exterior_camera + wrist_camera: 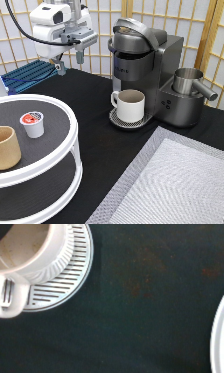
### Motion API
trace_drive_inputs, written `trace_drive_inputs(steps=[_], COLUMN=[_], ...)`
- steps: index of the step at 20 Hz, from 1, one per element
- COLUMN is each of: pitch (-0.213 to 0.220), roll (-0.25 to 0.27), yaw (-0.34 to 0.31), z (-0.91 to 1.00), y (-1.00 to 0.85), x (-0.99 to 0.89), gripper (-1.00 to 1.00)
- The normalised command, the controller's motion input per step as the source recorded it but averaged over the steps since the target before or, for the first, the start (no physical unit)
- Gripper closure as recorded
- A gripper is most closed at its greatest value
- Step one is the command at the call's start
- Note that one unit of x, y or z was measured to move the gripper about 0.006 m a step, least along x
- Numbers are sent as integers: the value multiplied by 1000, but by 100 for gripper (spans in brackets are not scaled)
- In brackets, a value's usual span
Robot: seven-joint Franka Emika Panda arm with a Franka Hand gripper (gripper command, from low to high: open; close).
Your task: Make coffee
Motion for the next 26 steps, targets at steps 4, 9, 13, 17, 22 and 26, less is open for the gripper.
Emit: trace_drive_inputs(steps=[4,9,13,17,22,26], pitch=[32,62,110,108,85,72], roll=[24,53,97,74,50,63], yaw=[0,-6,0,0,-22,-54], z=[117,518,887,921,835,670], y=[-63,-105,-35,0,7,2], x=[127,589,939,997,981,919], gripper=[-100,-100,-100,-100,-100,-100])
